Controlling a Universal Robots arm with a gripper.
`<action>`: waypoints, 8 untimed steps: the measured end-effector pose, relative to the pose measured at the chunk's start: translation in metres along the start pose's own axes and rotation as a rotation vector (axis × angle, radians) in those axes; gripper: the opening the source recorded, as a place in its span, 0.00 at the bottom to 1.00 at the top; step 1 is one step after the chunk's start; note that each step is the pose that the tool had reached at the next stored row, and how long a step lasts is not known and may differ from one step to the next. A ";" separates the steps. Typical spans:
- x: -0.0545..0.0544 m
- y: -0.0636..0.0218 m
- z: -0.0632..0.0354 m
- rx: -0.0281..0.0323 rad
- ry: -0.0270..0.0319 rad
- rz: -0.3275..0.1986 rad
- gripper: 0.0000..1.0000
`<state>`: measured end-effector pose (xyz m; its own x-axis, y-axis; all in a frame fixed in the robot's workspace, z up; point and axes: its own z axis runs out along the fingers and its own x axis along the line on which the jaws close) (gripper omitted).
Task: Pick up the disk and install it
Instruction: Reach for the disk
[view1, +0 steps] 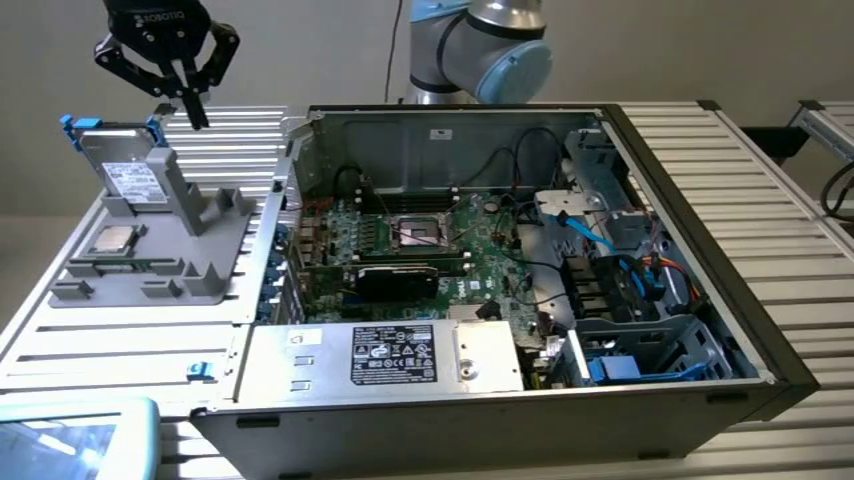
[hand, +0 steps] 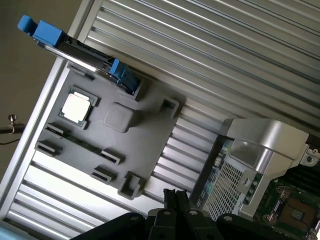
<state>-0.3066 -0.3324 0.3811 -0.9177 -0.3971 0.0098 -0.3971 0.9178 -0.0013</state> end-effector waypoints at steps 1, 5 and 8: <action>0.001 0.0030 0.0003 0.0000 0.0000 0.000 0.11; 0.004 0.0124 0.0016 0.0000 -0.0002 -0.001 0.11; 0.008 0.0196 0.0026 0.0000 0.0000 -0.001 0.11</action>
<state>-0.3218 -0.3177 0.3785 -0.9174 -0.3978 0.0098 -0.3978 0.9175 -0.0013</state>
